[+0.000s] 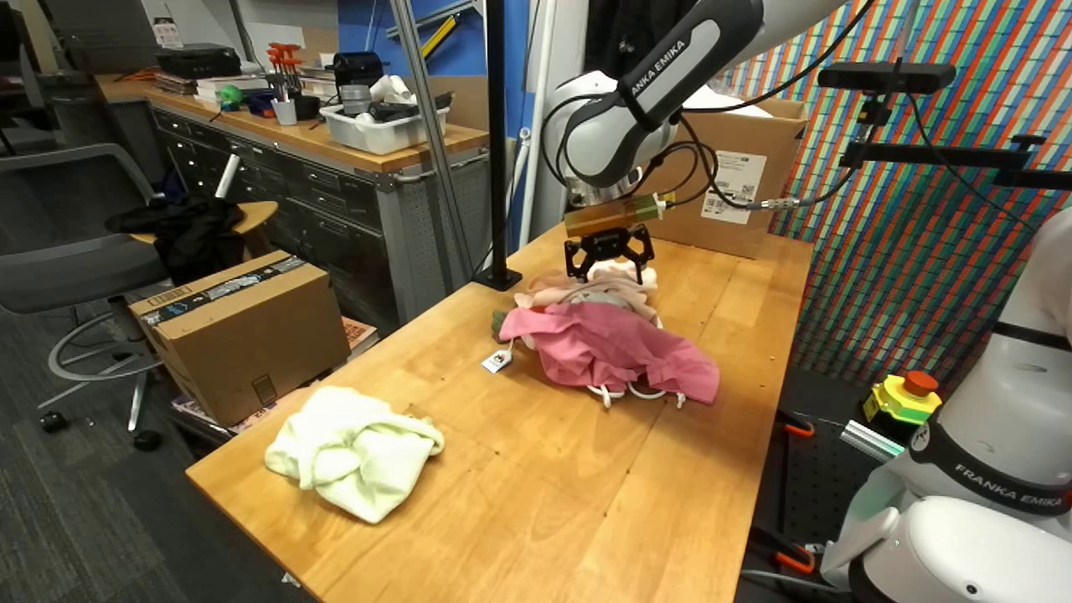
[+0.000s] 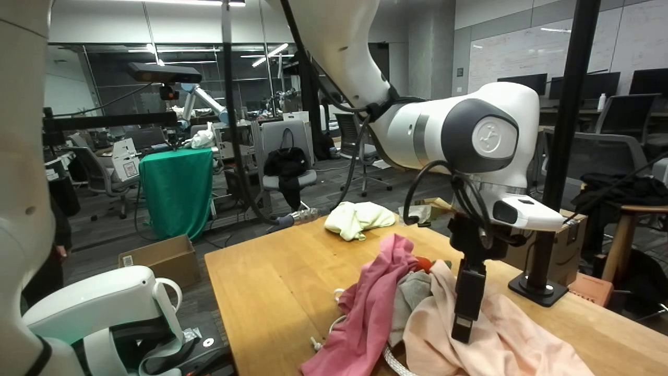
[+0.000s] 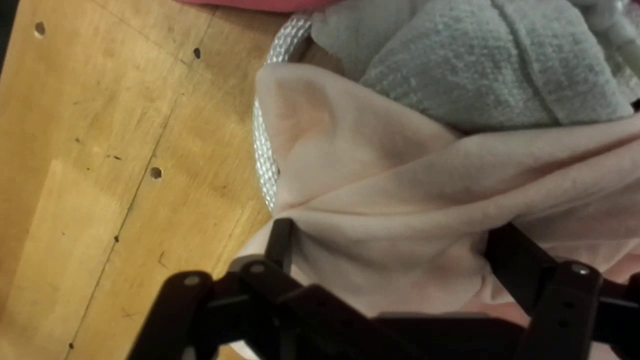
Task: Separate all the objects on the heap
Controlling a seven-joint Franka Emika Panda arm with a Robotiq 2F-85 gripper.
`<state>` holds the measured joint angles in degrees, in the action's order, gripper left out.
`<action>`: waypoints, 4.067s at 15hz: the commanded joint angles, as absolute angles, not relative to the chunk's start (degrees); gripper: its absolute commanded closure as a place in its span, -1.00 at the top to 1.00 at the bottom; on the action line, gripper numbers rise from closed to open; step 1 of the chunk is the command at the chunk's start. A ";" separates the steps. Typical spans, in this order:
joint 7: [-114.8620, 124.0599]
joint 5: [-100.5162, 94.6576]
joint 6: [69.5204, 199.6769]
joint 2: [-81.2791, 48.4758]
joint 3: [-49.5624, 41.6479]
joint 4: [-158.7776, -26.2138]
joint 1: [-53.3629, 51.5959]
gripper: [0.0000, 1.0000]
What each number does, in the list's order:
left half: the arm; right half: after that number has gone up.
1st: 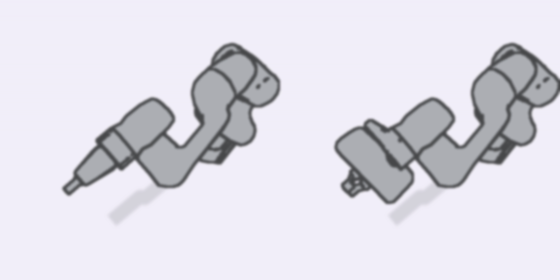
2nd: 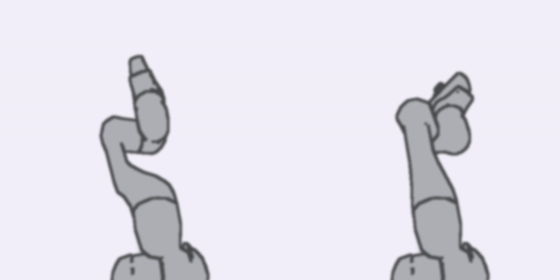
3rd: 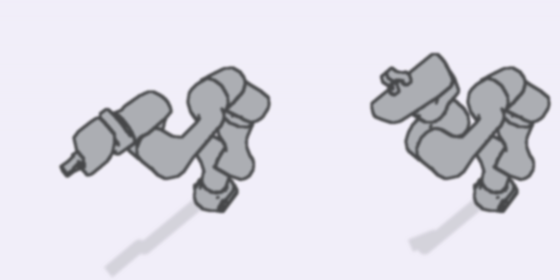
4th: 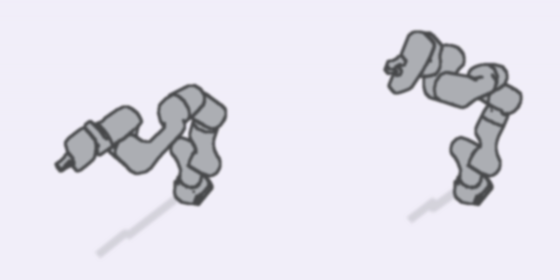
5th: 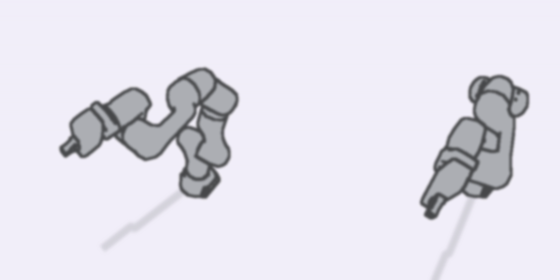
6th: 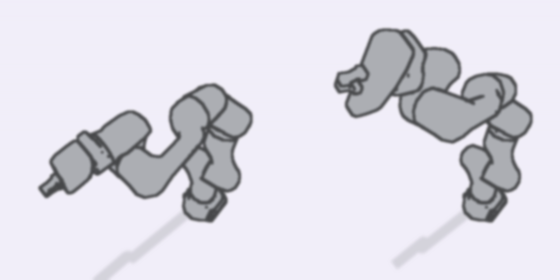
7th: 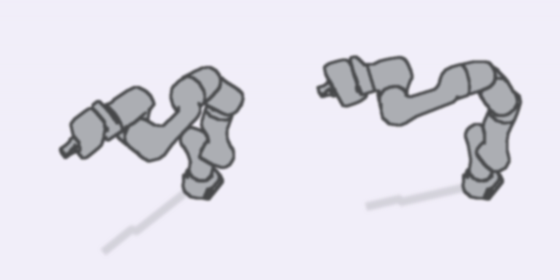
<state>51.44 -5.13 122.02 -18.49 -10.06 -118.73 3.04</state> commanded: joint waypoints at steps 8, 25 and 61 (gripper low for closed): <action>62.72 -7.03 128.47 -15.96 -11.50 -122.97 2.49 -0.43; 72.13 -26.79 135.55 0.44 -12.34 -123.73 4.88 -0.90; 107.55 -57.72 149.97 -5.66 -13.21 -117.15 12.73 0.65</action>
